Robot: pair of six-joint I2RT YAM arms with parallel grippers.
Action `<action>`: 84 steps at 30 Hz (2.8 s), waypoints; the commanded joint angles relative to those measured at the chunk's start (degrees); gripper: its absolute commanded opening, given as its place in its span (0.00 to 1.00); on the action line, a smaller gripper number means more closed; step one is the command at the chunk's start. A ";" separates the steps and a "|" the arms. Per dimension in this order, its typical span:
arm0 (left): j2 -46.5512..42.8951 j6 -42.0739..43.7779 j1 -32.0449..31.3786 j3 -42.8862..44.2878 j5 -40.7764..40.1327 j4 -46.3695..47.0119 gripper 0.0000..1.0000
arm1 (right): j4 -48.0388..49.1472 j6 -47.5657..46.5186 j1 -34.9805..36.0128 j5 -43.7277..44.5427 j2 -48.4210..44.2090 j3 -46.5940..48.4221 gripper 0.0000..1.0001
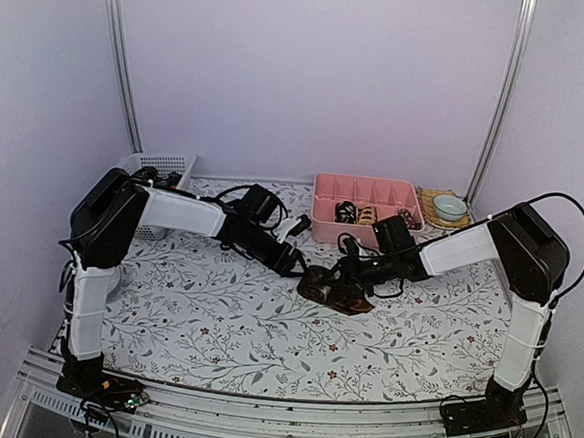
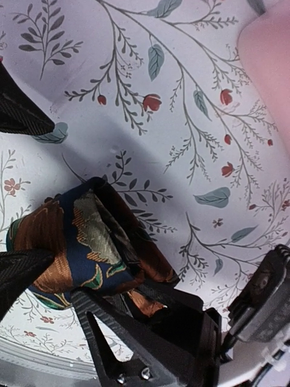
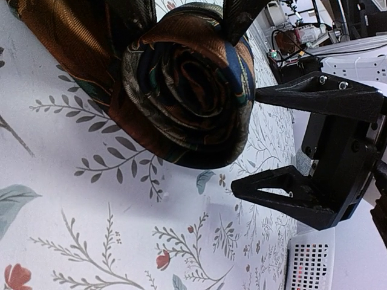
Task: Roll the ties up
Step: Roll the tie at the center of the board.
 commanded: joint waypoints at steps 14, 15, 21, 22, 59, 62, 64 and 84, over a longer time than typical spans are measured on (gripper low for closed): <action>-3.46 -20.16 -0.12 -12.83 10.01 21.97 0.75 | 1.16 -1.88 0.34 2.41 6.74 -2.55 0.33; -3.51 -22.59 -0.19 -14.40 10.03 24.28 0.75 | 1.36 -1.88 0.34 2.69 6.78 -2.91 0.33; -2.87 -35.26 -0.58 -21.39 9.01 36.94 0.75 | 2.92 -1.38 0.34 3.03 7.24 -4.52 0.33; -2.33 -36.73 -0.81 -21.77 8.80 38.12 0.75 | 3.31 -1.22 0.34 3.03 7.24 -4.78 0.33; 1.65 -33.44 -6.84 -24.01 -9.82 36.83 1.00 | 10.22 2.34 -1.31 -1.60 12.51 -6.66 0.32; 0.40 -30.54 -6.90 -23.67 -13.32 33.30 1.00 | 10.12 2.36 -1.50 -1.71 12.43 -6.49 0.32; -0.01 -28.81 -6.95 -23.47 -13.98 31.66 1.00 | 10.00 2.35 -1.59 -1.71 12.34 -6.39 0.32; 6.04 -42.26 -6.93 -30.65 -2.65 54.06 0.63 | 10.03 2.26 -2.03 -2.06 12.42 -6.20 0.32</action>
